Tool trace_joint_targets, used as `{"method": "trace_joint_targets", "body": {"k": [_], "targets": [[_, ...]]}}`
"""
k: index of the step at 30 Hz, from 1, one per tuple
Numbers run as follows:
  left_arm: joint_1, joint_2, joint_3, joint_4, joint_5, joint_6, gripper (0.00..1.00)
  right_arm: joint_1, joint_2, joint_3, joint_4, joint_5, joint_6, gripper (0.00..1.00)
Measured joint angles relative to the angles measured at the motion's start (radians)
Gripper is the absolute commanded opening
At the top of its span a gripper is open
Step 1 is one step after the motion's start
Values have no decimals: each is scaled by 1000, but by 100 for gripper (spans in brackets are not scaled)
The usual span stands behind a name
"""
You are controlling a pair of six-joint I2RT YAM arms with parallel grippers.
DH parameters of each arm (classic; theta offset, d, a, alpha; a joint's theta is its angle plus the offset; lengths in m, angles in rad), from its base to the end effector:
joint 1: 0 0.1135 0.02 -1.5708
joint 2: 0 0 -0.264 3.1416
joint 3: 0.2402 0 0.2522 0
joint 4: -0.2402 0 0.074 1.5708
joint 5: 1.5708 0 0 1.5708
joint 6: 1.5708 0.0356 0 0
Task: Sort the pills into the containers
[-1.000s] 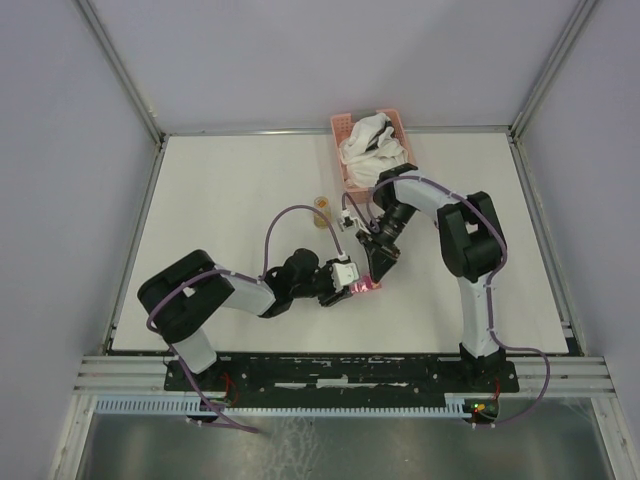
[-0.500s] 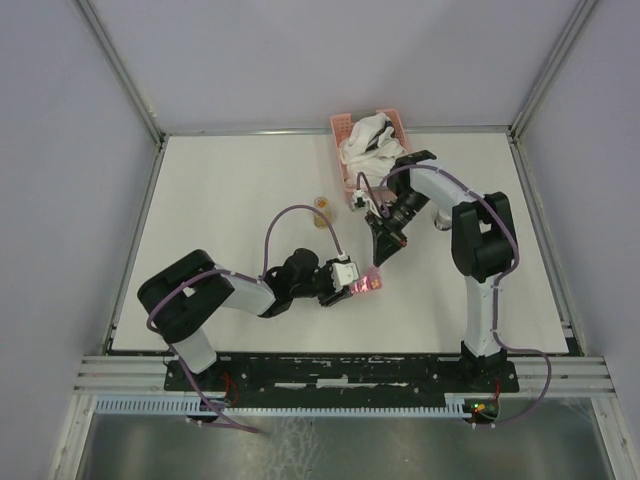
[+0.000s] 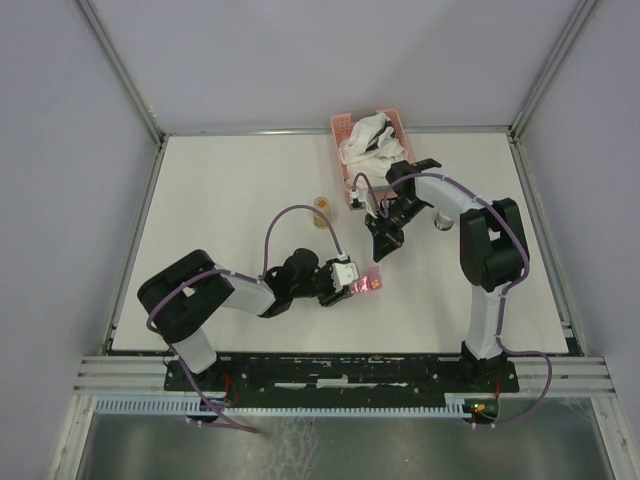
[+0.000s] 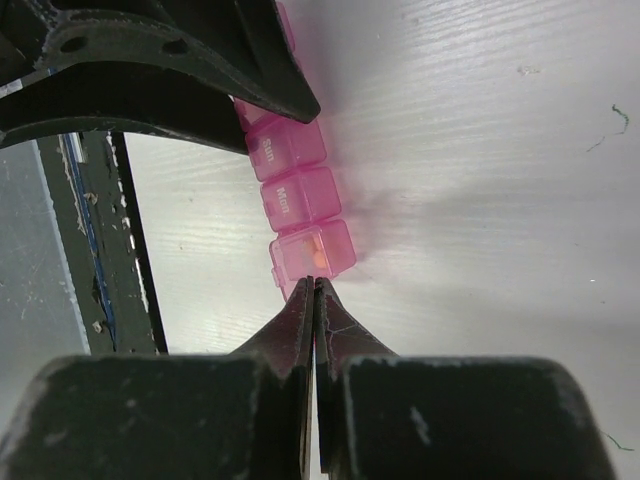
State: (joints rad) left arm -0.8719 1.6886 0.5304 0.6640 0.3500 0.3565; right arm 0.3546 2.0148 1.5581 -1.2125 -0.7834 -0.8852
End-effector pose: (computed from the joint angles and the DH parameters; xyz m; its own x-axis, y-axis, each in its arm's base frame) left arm 0.1829 -0.2366 0.1244 0.0328 0.4706 -0.8818 0.9624 0.2231 0.1548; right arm 0.3382 0.1520 0.1990 -0.4508 -0.7517 -0.4814 -0.8370 0.1685 0.5207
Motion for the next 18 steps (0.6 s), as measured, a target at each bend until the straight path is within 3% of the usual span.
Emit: {"method": "trace_joint_targets", "body": {"k": [18], "targets": [[0,0,0,-1,4,0,11,50,-17,-119,-8,14,-53,1]]}}
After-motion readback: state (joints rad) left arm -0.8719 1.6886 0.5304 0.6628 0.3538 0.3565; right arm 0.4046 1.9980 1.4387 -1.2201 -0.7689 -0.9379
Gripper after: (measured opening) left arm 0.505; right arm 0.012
